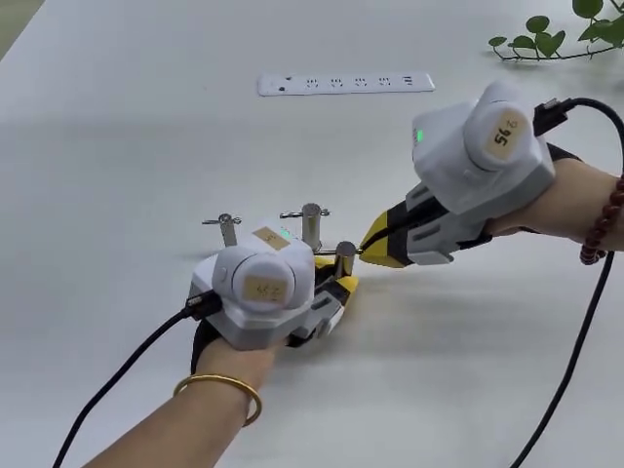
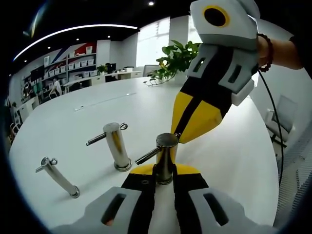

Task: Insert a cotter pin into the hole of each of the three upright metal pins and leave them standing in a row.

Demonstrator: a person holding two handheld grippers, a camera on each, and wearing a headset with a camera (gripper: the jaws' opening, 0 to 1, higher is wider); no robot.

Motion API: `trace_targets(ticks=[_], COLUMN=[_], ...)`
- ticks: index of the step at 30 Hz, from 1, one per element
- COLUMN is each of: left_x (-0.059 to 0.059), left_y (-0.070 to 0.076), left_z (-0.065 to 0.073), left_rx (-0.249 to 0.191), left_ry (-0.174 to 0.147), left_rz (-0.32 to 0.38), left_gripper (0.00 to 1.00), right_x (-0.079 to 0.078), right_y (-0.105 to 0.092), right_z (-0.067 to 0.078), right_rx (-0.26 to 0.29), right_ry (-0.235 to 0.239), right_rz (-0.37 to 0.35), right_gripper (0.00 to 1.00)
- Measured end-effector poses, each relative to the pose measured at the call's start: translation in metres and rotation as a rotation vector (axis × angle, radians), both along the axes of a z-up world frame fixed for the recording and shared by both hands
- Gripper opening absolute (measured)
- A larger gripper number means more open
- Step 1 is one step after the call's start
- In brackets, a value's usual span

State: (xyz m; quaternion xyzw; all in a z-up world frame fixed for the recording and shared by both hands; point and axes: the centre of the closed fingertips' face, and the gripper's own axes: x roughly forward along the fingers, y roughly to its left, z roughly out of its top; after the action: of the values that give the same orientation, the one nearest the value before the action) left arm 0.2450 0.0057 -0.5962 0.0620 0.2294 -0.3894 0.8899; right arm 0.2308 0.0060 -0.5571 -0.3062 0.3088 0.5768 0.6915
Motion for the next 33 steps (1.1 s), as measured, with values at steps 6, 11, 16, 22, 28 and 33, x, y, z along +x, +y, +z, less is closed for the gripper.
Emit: trace_targets(ticks=[6, 11, 16, 22, 28, 33], left_x=[0.000, 0.000, 0.000, -0.002, -0.008, -0.009], left_y=[0.000, 0.000, 0.001, 0.007, 0.011, 0.017], left_z=[0.000, 0.000, -0.002, -0.006, -0.002, -0.002], left_rx=[0.008, 0.008, 0.021, 0.042, 0.055, 0.054], left_ry=[-0.001, 0.000, 0.002, 0.024, 0.018, 0.028], left_rz=[0.001, 0.001, 0.007, 0.019, -0.006, 0.002], left_gripper=[0.10, 0.11, 0.12, 0.19, 0.25, 0.29], right_x=[0.000, 0.002, 0.001, 0.000, 0.000, 0.001], right_y=[0.000, -0.001, -0.001, 0.000, 0.003, 0.007], right_z=[-0.001, -0.002, -0.003, -0.003, -0.001, 0.001], right_rx=[0.002, -0.003, -0.009, 0.001, 0.030, 0.060], right_ry=[0.002, 0.004, 0.011, 0.032, 0.068, 0.090], right_rz=[-0.006, -0.005, -0.011, -0.035, -0.086, -0.111], right_gripper=[0.00, 0.00, 0.03, 0.09, 0.16, 0.18])
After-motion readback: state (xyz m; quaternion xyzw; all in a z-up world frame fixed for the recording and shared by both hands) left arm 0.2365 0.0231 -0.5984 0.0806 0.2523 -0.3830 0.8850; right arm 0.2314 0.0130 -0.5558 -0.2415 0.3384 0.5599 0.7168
